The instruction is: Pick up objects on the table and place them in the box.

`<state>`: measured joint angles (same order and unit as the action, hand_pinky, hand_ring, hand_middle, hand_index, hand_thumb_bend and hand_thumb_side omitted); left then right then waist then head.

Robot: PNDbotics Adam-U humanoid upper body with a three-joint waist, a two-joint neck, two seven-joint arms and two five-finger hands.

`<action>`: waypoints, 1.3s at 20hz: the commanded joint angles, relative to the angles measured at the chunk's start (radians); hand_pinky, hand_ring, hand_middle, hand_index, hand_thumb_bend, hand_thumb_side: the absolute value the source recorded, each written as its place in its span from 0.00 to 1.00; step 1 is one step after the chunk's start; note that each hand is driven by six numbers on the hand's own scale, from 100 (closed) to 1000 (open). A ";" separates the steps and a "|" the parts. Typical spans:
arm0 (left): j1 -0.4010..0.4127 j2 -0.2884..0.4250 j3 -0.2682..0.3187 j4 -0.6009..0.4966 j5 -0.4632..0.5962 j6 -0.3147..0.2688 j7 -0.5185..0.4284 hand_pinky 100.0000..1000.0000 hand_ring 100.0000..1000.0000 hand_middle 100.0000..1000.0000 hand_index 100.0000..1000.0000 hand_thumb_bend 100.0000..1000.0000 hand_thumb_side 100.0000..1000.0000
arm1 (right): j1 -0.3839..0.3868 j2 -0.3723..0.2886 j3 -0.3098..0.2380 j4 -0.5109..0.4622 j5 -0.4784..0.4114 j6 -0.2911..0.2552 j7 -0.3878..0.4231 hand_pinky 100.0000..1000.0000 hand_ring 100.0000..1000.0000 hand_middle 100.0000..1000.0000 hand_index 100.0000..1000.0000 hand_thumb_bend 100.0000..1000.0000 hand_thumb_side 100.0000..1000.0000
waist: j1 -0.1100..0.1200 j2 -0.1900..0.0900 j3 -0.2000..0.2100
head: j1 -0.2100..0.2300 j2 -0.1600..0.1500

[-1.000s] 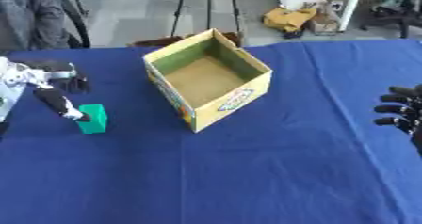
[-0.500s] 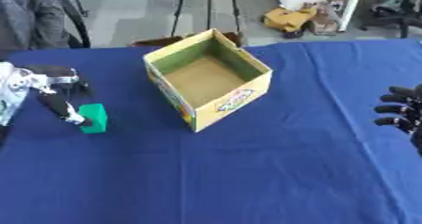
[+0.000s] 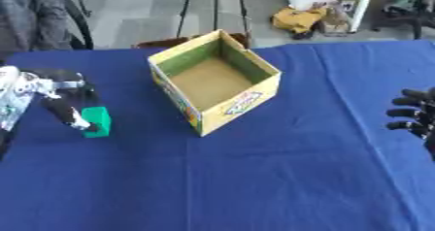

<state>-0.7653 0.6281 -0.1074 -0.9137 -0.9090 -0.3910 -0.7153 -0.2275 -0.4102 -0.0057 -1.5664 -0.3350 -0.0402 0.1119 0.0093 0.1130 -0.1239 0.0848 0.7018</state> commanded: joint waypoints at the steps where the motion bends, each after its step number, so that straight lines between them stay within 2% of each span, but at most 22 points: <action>1: -0.015 0.015 0.000 -0.004 -0.007 -0.060 -0.051 0.64 0.59 0.56 0.73 0.54 0.40 | -0.008 -0.023 -0.009 -0.010 0.013 -0.001 0.004 0.57 0.66 0.66 0.80 0.00 0.89 | -0.001 -0.010 -0.003 | 0.000 -0.008; 8: -0.014 0.007 -0.001 0.005 -0.030 -0.060 -0.041 0.63 0.58 0.54 0.72 0.53 0.37 | -0.009 -0.022 -0.008 -0.010 0.012 -0.001 0.004 0.57 0.66 0.66 0.80 0.00 0.89 | 0.001 -0.009 -0.007 | 0.000 -0.009; 14: -0.013 -0.001 0.001 0.021 -0.052 -0.054 -0.010 0.60 0.55 0.51 0.70 0.51 0.31 | -0.010 -0.022 -0.009 -0.009 0.012 -0.001 0.005 0.57 0.66 0.66 0.80 0.00 0.89 | 0.000 -0.008 -0.009 | -0.001 -0.011; 20: -0.015 -0.002 0.005 0.035 -0.084 -0.049 0.015 0.54 0.50 0.46 0.67 0.49 0.21 | -0.010 -0.022 -0.009 -0.009 0.013 -0.001 0.005 0.57 0.66 0.66 0.80 0.00 0.89 | -0.001 -0.007 -0.009 | -0.002 -0.010; 26: -0.011 -0.006 0.014 0.052 -0.105 -0.033 0.069 0.44 0.41 0.38 0.58 0.41 0.04 | -0.011 -0.021 -0.009 -0.009 0.013 -0.001 0.006 0.57 0.66 0.66 0.80 0.00 0.89 | -0.002 -0.006 -0.008 | -0.004 -0.012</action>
<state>-0.7646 0.6059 -0.1045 -0.8591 -1.0050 -0.4210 -0.6535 -0.2277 -0.4102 -0.0057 -1.5661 -0.3349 -0.0394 0.1161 0.0094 0.1171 -0.1320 0.0841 0.7011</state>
